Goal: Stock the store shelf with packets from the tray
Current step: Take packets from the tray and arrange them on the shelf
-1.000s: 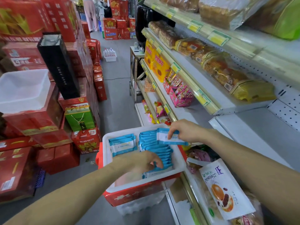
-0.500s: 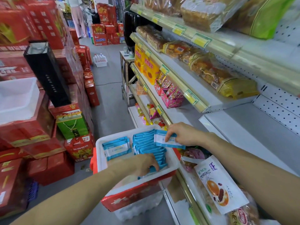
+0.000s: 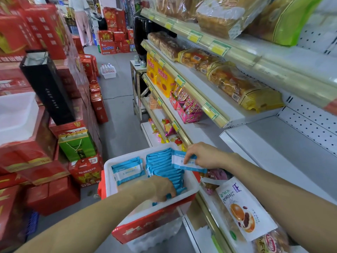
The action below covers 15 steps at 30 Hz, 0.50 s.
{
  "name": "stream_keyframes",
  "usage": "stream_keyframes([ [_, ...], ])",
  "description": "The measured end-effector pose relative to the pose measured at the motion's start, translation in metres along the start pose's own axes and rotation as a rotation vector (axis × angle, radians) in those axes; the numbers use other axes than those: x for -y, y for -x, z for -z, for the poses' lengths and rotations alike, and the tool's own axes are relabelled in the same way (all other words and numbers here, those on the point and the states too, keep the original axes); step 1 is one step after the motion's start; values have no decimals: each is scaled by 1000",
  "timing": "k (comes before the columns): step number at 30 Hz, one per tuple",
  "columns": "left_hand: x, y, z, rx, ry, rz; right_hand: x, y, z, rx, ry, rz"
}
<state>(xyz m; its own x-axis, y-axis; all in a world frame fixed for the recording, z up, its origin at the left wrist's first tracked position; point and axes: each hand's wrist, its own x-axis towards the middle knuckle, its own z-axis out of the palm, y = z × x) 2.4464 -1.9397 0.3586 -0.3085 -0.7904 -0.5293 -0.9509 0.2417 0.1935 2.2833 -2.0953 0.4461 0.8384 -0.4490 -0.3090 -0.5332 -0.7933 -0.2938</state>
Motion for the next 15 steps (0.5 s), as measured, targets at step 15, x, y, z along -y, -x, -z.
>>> stream_keyframes([
  [15,32,-1,38,-1,114,-119,-6,16,47,-26,-3,-15],
])
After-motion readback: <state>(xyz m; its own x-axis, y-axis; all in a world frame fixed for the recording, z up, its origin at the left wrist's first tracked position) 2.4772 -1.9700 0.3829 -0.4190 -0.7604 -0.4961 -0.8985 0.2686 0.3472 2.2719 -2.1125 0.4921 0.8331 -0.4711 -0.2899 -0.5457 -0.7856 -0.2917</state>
